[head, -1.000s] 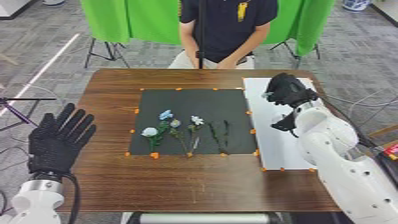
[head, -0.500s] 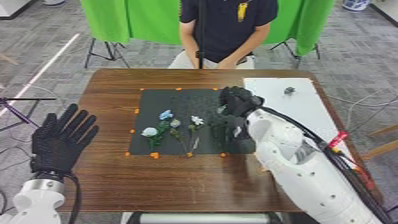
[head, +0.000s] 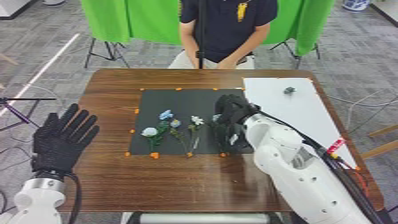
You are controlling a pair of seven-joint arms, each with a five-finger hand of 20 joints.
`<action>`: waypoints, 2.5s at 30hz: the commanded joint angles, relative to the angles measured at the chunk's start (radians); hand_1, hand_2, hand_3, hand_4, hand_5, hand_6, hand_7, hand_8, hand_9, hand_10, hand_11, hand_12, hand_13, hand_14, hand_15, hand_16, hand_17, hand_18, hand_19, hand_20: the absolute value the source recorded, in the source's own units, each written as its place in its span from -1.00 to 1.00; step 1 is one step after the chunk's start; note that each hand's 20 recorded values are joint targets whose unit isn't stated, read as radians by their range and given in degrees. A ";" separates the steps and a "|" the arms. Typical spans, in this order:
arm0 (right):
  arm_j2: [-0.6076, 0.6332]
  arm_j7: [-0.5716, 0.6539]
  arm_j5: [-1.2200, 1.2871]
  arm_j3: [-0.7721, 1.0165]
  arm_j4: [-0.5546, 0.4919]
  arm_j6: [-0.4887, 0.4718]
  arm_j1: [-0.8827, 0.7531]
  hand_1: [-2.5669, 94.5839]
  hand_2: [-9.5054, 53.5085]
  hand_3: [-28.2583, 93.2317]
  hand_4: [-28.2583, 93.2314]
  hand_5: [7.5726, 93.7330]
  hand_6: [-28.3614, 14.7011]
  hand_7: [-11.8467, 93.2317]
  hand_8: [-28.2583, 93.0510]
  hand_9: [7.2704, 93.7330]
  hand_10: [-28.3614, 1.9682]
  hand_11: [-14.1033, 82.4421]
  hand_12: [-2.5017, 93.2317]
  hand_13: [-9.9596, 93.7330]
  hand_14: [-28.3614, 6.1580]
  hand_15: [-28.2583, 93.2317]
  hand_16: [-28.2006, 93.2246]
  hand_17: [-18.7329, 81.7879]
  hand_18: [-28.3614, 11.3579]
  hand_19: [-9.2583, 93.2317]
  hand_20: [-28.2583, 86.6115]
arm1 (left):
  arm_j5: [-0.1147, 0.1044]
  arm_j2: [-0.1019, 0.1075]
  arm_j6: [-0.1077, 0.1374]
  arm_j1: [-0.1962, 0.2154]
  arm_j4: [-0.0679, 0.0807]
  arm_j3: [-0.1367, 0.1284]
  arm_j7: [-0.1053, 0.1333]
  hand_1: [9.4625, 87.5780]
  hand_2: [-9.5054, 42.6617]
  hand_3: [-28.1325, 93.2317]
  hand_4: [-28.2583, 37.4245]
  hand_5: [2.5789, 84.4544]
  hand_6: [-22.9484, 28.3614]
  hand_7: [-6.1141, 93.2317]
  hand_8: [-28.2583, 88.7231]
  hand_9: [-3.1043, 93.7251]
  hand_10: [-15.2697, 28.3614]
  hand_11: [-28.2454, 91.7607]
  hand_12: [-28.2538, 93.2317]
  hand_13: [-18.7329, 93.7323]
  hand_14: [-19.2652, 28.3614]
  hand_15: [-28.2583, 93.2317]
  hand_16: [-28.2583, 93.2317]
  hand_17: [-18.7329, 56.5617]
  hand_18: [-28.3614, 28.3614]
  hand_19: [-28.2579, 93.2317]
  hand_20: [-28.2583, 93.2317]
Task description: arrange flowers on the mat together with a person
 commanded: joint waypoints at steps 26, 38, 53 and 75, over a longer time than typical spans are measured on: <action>0.001 -0.093 -0.109 0.024 0.000 0.057 -0.045 0.18 -1.00 0.77 -1.00 -0.11 0.16 -0.28 -0.80 -0.15 -0.17 -0.05 -0.50 0.08 0.05 0.51 0.01 -0.06 -0.49 0.66 0.04 | -0.023 -0.017 0.006 0.028 -0.005 -0.010 -0.011 -0.50 -0.22 0.64 -1.00 -0.02 0.15 -0.72 -0.66 -0.12 0.33 -0.27 -0.37 -0.14 0.43 -0.12 -0.59 -0.59 0.48 -0.10 -0.32; -0.001 -0.081 -0.056 0.090 -0.082 0.026 -0.071 0.00 -1.00 0.88 -1.00 -0.30 -0.03 -0.40 -0.75 -0.43 -0.50 -0.30 -0.54 -0.13 -0.22 0.50 -0.25 -0.16 -0.56 0.62 0.01 | -0.024 -0.014 -0.010 0.031 -0.003 -0.016 -0.005 -0.49 -0.27 0.65 -1.00 -0.04 0.14 -0.72 -0.66 -0.13 0.33 -0.27 -0.37 -0.14 0.43 -0.12 -0.59 -0.59 0.48 -0.10 -0.32; -0.037 -0.152 0.780 0.401 -0.195 0.098 -0.195 -0.39 -0.53 0.74 -0.92 -0.50 -0.15 -0.52 -0.69 -0.53 -0.61 -0.47 -0.58 -0.25 -0.42 0.14 -0.34 -0.33 -0.56 0.29 -0.24 | -0.007 -0.003 -0.049 0.014 0.001 -0.017 0.016 -0.52 -0.25 0.65 -1.00 -0.03 0.14 -0.74 -0.66 -0.14 0.32 -0.29 -0.38 -0.14 0.40 -0.15 -0.59 -0.59 0.49 -0.10 -0.32; -0.067 -0.213 1.292 0.733 -0.215 -0.111 -0.443 -0.56 -0.41 0.70 -0.92 -0.56 0.00 -0.63 -0.65 -0.60 -0.42 -0.70 -0.58 -0.37 -0.33 -0.36 -0.18 -0.49 -0.52 -0.07 -0.26 | -0.026 -0.027 -0.044 0.056 -0.015 -0.030 0.048 -0.53 -0.23 0.64 -1.00 0.04 0.08 -0.73 -0.66 -0.10 0.30 -0.29 -0.38 -0.12 0.35 -0.18 -0.58 -0.58 0.48 -0.11 -0.32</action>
